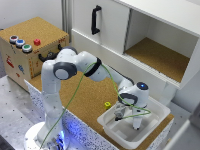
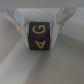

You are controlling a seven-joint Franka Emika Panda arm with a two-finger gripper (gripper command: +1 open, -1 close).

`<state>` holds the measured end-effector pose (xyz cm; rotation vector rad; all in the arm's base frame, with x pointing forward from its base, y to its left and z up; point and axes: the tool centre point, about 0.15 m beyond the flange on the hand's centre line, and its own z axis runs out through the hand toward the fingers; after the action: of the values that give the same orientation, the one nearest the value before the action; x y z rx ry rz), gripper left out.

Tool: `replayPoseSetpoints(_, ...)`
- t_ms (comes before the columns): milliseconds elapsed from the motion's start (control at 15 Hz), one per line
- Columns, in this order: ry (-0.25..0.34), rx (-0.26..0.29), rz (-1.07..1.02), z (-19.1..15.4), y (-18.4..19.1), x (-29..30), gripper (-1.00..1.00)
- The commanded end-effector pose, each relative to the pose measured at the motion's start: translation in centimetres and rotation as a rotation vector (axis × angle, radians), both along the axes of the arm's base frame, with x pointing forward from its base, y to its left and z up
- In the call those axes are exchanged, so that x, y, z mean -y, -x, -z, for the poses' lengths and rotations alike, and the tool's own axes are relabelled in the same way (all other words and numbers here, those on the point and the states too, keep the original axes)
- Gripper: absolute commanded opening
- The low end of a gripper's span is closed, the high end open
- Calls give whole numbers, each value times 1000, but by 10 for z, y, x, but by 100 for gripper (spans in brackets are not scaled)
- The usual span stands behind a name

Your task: Put the purple object inside the right cabinet

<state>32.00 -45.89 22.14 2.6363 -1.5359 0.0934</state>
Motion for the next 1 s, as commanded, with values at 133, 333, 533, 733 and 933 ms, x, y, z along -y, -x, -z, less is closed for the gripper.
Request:
replayPoseSetpoints(133, 35, 101, -149, -64, -51, -16, -100)
replayPoseSetpoints(333, 45, 153, -278, -100, -98, -29, -100)
replayPoseSetpoints(533, 37, 188, -440, -135, -145, -49, -100)
replayPoseSetpoints(733, 56, 239, -652, -179, -190, -90, -100)
replayPoseSetpoints(933, 78, 323, -819, -224, -223, -130, -100)
